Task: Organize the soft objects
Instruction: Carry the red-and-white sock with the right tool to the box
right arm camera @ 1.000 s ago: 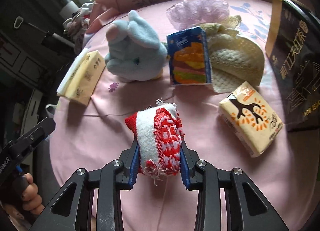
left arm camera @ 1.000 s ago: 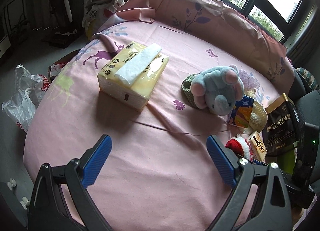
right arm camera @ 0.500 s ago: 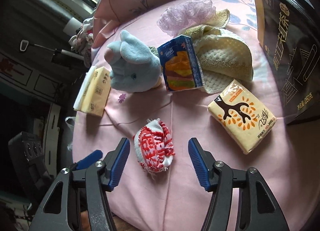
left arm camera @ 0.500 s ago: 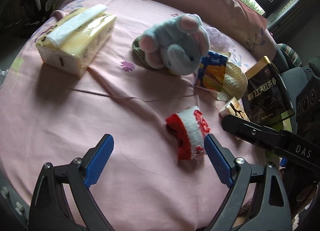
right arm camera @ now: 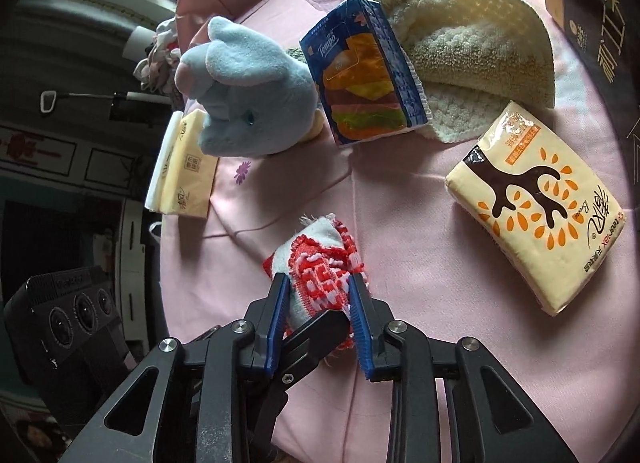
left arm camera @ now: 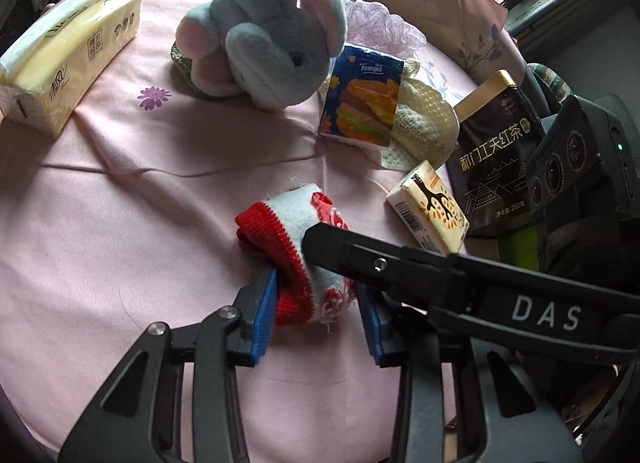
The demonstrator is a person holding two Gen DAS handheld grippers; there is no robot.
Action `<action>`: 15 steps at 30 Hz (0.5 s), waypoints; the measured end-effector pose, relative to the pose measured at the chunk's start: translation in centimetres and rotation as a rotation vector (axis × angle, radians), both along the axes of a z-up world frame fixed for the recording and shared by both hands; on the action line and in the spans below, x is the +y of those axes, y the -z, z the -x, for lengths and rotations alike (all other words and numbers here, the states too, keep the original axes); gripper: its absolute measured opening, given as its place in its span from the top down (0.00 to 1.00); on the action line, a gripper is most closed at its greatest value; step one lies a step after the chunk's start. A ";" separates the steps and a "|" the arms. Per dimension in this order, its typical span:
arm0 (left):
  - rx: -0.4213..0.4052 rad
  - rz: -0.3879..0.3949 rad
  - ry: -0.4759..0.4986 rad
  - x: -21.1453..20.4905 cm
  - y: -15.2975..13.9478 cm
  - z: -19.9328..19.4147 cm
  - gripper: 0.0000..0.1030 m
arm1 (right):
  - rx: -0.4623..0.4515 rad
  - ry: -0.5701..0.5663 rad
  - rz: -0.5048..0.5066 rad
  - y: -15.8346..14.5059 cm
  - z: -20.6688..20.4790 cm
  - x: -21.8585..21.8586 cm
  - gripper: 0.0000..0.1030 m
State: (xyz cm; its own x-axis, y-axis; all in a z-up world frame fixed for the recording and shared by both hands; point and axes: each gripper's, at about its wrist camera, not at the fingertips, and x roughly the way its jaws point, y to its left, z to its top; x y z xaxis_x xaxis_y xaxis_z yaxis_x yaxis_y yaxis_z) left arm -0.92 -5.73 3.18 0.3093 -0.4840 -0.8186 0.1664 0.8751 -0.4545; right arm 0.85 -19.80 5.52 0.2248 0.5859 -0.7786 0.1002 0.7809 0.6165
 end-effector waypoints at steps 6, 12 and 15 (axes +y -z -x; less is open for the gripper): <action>-0.148 -0.023 0.018 -0.5 -3.9 1.6 0.67 | -0.134 -0.008 0.000 -4.0 1.2 -0.4 0.70; -0.317 -0.037 0.039 -1.3 -8.5 3.9 0.66 | -0.299 0.007 0.017 -9.0 3.1 -1.0 0.70; -0.379 -0.031 0.048 -1.7 -10.2 4.9 0.66 | -0.358 0.025 0.025 -10.9 4.0 -1.6 0.70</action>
